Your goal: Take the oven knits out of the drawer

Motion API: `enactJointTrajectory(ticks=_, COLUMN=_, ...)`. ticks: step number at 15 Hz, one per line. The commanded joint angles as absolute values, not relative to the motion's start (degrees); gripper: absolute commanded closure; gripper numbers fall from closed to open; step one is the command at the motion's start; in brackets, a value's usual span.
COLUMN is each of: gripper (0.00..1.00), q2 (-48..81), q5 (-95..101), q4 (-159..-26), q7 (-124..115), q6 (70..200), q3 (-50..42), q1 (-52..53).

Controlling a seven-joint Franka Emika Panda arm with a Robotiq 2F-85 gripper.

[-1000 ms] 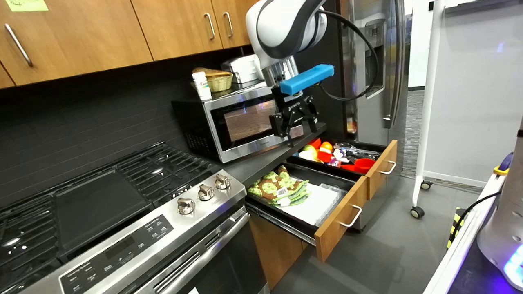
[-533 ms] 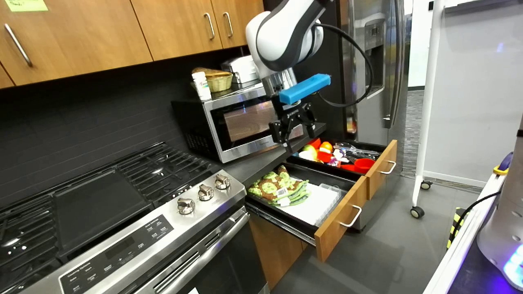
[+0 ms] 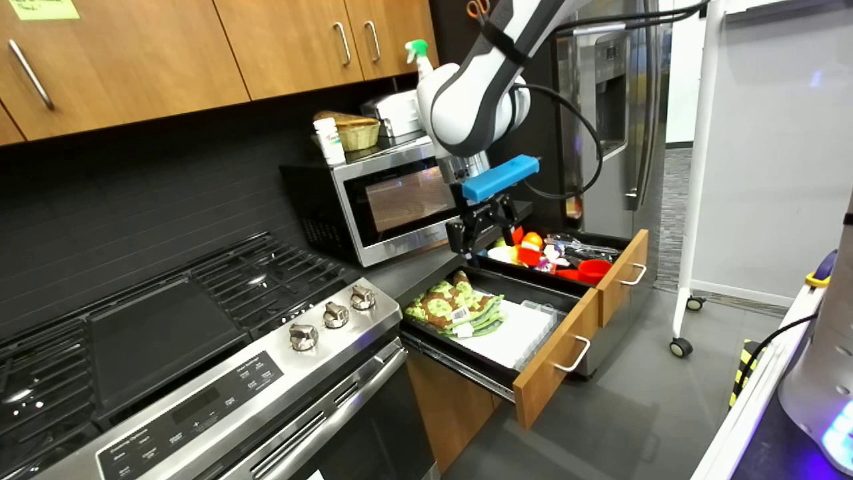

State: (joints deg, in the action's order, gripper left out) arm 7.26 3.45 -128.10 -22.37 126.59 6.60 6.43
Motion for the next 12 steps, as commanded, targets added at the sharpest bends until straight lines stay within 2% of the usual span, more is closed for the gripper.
enactJointTrajectory(ticks=1, gripper=0.00, q2=12.53, q5=4.99, q4=-127.05, q7=-24.23, q6=130.79, q3=6.42, q1=8.32)
enactJointTrajectory(ticks=12, gripper=0.00, q2=24.14, q5=13.15, q4=-122.64, q7=-32.37, q6=136.07, q3=-0.28, q1=14.90)
